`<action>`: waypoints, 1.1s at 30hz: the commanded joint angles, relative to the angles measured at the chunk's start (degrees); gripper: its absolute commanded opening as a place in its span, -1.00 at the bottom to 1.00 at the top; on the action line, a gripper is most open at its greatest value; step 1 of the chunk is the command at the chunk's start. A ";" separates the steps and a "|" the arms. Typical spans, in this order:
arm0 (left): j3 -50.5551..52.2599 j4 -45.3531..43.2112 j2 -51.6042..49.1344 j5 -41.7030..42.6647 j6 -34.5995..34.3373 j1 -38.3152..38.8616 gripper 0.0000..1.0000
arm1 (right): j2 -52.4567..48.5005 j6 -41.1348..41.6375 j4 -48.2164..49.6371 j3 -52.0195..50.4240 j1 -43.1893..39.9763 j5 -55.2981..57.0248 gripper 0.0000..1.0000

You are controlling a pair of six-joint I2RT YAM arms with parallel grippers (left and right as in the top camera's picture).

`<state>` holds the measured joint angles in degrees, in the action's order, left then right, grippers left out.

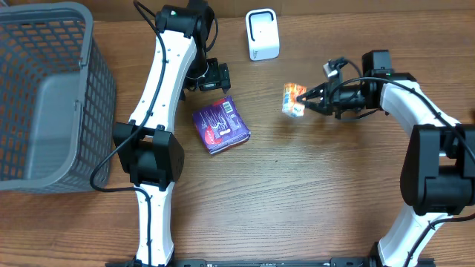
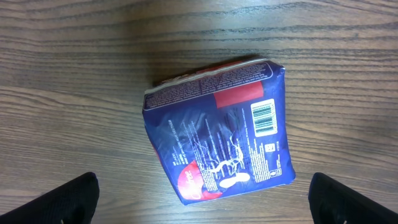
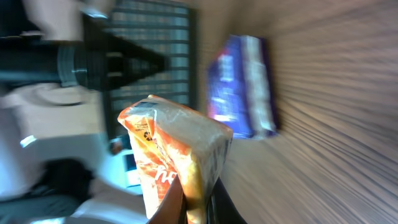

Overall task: Scan the item barcode
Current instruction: 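Lift the orange packet and turn it toward the scanner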

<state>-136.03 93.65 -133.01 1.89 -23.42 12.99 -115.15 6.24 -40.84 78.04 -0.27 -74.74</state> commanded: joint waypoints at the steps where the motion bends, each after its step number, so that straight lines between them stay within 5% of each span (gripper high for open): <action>1: -0.94 0.13 -0.02 0.48 0.11 -0.20 0.99 | -0.04 -0.22 3.02 1.01 -0.87 -15.30 -0.93; 33: -0.94 0.13 -0.02 0.48 0.09 -0.20 1.00 | -0.04 2.19 5.66 1.07 -0.92 -15.23 -0.93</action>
<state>-136.03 93.65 -133.01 1.89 -23.44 12.99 -115.15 8.38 -35.48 78.04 -1.15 -88.01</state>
